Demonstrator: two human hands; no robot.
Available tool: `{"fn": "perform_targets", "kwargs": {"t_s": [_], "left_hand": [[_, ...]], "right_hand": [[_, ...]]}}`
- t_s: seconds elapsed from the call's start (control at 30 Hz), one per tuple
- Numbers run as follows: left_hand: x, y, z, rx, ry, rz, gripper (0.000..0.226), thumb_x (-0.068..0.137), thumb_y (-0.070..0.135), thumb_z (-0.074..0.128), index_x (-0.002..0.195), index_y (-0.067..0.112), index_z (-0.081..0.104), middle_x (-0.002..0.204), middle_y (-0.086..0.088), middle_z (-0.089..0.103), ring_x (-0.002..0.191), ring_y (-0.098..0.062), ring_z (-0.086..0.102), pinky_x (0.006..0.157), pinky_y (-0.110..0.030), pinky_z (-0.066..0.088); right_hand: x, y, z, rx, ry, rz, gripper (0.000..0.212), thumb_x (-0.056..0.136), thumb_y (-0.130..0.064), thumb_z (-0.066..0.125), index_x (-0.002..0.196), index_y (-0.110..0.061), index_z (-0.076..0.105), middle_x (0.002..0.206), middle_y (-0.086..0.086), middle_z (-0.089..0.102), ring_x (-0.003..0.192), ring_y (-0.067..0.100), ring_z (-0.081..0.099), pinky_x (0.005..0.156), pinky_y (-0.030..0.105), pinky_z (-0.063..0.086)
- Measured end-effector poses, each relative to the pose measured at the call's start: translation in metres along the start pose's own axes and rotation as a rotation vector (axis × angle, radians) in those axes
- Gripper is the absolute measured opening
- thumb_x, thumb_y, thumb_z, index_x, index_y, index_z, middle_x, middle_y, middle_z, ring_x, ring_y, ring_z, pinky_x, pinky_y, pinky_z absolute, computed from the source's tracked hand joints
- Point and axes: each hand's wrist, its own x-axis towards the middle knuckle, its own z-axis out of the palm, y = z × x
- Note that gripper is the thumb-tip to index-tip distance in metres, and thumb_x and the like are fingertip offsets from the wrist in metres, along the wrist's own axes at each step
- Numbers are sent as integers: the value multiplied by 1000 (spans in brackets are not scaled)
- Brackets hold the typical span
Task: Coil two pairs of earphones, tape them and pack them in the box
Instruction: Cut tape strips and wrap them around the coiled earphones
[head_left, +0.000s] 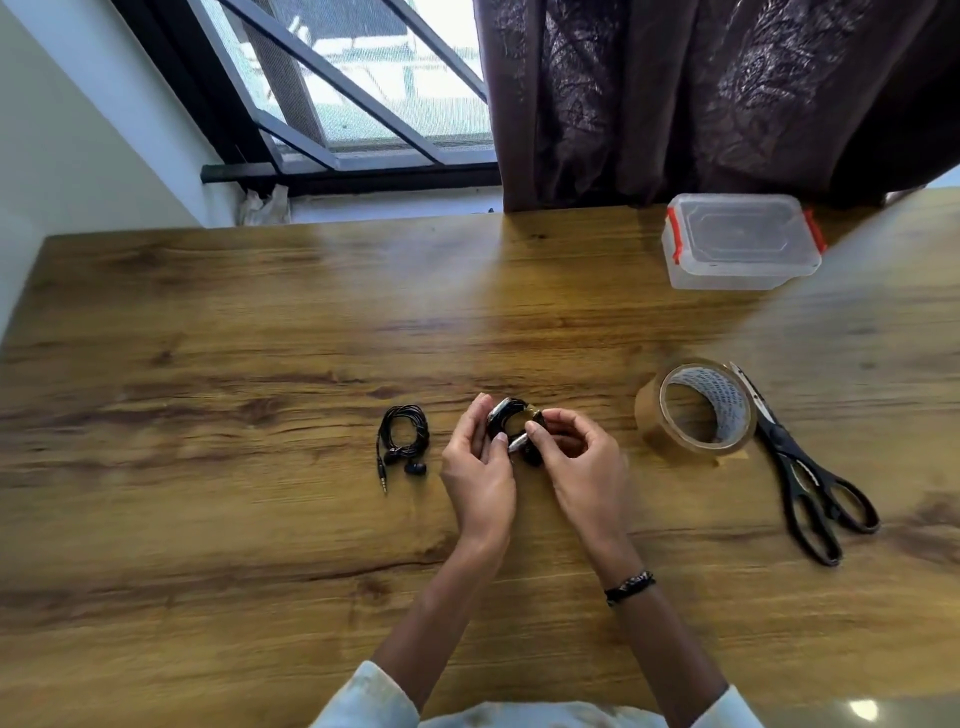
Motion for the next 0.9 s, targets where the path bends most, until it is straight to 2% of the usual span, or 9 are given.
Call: {"fn": "perform_targets", "kwargs": {"t_s": [0.1, 0.2, 0.47, 0.6, 0.7, 0.8, 0.9], "left_hand": [[0, 1, -4, 2, -2, 25, 48, 88, -12, 55, 132, 8, 53, 131, 1, 59, 120, -2, 55, 105, -23, 42], [0, 0, -6, -9, 18, 24, 45, 90, -10, 54, 131, 8, 55, 128, 0, 61, 116, -2, 57, 104, -22, 43], [0, 1, -5, -14, 17, 1, 40, 92, -8, 51, 128, 8, 59, 122, 3, 64, 113, -2, 58, 104, -24, 43], [0, 4, -9, -34, 30, -7, 39, 93, -8, 49, 127, 7, 59, 122, 0, 65, 109, -1, 60, 102, -21, 44], [-6, 8, -16, -36, 27, 11, 36, 94, -5, 50, 122, 14, 62, 119, 5, 66, 107, 2, 59, 98, -16, 45], [-16, 14, -26, -48, -14, 44, 34, 94, -3, 50, 115, 21, 63, 116, 6, 67, 109, -1, 60, 100, -22, 45], [-27, 23, -32, -49, -73, 93, 30, 95, 0, 51, 113, 19, 65, 113, 5, 67, 108, -4, 61, 98, -23, 47]], "right_hand": [[0, 3, 0, -31, 17, -25, 20, 90, -30, 67, 105, -18, 72, 101, -6, 69, 80, -3, 64, 65, 0, 43], [0, 7, -3, -39, 12, -34, 20, 92, -26, 65, 109, -17, 71, 106, -4, 69, 87, 6, 66, 70, 0, 44], [1, 9, -3, -38, -27, -43, 18, 90, -22, 67, 107, -19, 72, 102, -6, 71, 86, -5, 63, 69, -1, 44], [-1, 11, -5, 18, -24, -10, 19, 93, -25, 63, 111, -21, 68, 105, -6, 70, 92, 5, 67, 74, 10, 51], [-10, 6, -17, 36, 11, -93, 18, 94, -23, 62, 111, -22, 66, 103, -7, 70, 91, 7, 67, 79, 20, 54], [-22, 4, -40, 20, 75, -224, 20, 95, -19, 60, 114, -19, 66, 106, -7, 67, 93, 4, 64, 77, 11, 51], [-30, 9, -66, 4, 129, -283, 21, 95, -17, 58, 116, -18, 63, 111, -6, 64, 97, 5, 62, 74, 6, 49]]}}
